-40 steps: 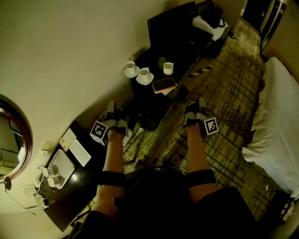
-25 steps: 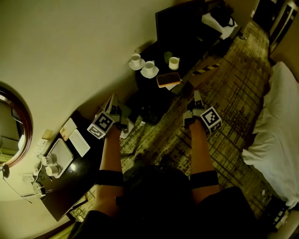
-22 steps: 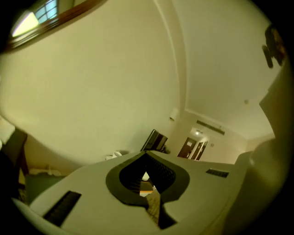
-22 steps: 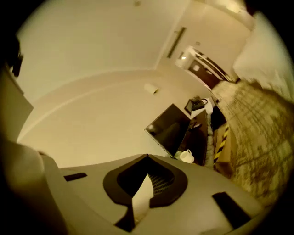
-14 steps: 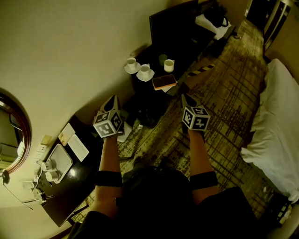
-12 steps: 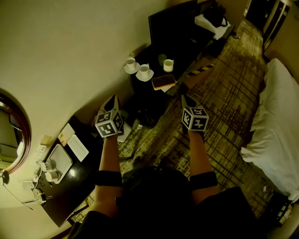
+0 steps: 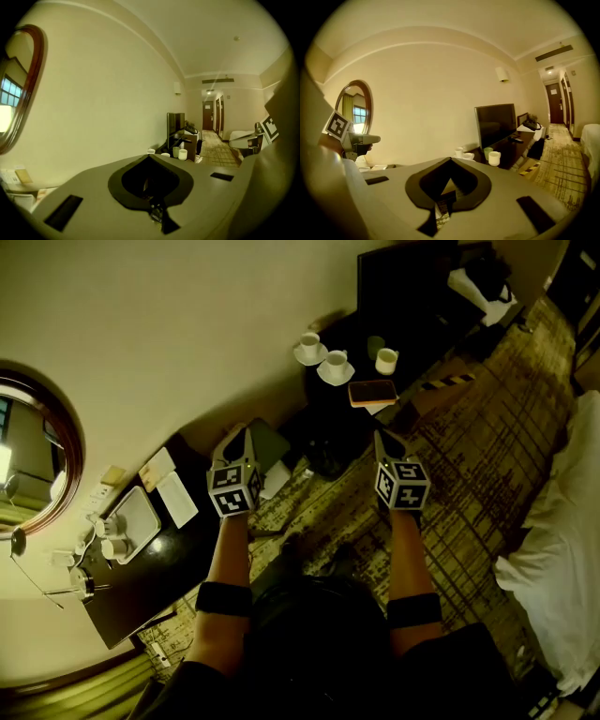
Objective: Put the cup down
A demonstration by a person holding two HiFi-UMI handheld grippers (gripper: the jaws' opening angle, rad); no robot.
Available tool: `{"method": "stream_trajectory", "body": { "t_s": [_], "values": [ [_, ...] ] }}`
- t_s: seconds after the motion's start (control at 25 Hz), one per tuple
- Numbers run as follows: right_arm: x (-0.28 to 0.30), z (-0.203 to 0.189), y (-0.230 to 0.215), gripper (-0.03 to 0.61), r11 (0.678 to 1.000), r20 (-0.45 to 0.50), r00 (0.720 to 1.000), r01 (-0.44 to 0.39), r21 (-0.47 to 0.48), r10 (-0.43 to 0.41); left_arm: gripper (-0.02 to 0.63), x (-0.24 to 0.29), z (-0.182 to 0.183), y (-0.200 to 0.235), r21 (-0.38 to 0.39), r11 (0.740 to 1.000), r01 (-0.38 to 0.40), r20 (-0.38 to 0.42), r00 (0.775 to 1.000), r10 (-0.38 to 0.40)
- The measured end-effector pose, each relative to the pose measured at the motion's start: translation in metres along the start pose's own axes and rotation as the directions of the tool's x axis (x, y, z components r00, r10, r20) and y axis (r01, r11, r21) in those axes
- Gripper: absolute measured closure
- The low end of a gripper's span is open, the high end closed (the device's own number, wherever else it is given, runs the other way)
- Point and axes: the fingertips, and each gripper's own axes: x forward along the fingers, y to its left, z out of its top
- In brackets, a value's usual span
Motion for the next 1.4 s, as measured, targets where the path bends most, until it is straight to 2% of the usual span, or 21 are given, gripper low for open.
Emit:
{"method": "stream_trajectory", "body": {
  "t_s": [0.12, 0.28, 0.4, 0.52, 0.64, 0.8, 0.96, 1.12, 1.32, 1.4],
  "values": [
    [0.028, 0.004, 0.045, 0.574, 0.996, -0.012, 0.996, -0.088, -0.035, 0.087, 0.609, -0.022, -0.014, 0.046, -0.009, 0.996, -0.089, -0.006, 0.996, 0.089],
    [0.056, 0.012, 0.109, 0.575, 0.977, -0.053, 0.985, -0.172, -0.124, 0.167, 0.609, -0.063, -0.018, 0.112, -0.06, 0.978, -0.2, 0.016, 0.979, 0.202],
    [0.076, 0.022, 0.172, 0.575, 0.956, -0.054, 0.97, -0.242, -0.165, 0.236, 0.609, -0.104, -0.023, 0.166, -0.083, 0.956, -0.28, 0.026, 0.959, 0.283],
    [0.094, 0.019, 0.258, 0.574, 0.921, -0.074, 0.947, -0.321, -0.222, 0.312, 0.609, -0.157, -0.038, 0.227, -0.075, 0.929, -0.362, 0.021, 0.931, 0.364],
    [0.096, 0.003, 0.36, 0.574, 0.866, -0.12, 0.906, -0.423, -0.267, 0.405, 0.609, -0.219, -0.065, 0.293, -0.112, 0.887, -0.449, -0.001, 0.892, 0.452],
    [0.092, -0.025, 0.483, 0.574, 0.781, -0.182, 0.832, -0.555, -0.286, 0.525, 0.609, -0.299, -0.101, 0.367, -0.152, 0.823, -0.547, -0.033, 0.835, 0.549],
    [0.081, -0.053, 0.581, 0.574, 0.684, -0.239, 0.753, -0.657, -0.318, 0.613, 0.609, -0.374, -0.127, 0.42, -0.189, 0.744, -0.641, -0.065, 0.764, 0.642],
    [0.069, -0.075, 0.654, 0.574, 0.618, -0.279, 0.703, -0.709, -0.338, 0.654, 0.609, -0.428, -0.151, 0.459, -0.2, 0.713, -0.672, -0.076, 0.736, 0.673],
    [0.059, -0.095, 0.735, 0.574, 0.575, -0.312, 0.668, -0.743, -0.343, 0.676, 0.609, -0.49, -0.171, 0.51, -0.233, 0.667, -0.708, -0.103, 0.7, 0.707],
    [0.054, -0.104, 0.761, 0.574, 0.556, -0.325, 0.652, -0.757, -0.344, 0.685, 0.609, -0.508, -0.179, 0.524, -0.244, 0.656, -0.714, -0.114, 0.693, 0.712]
  ]
}}
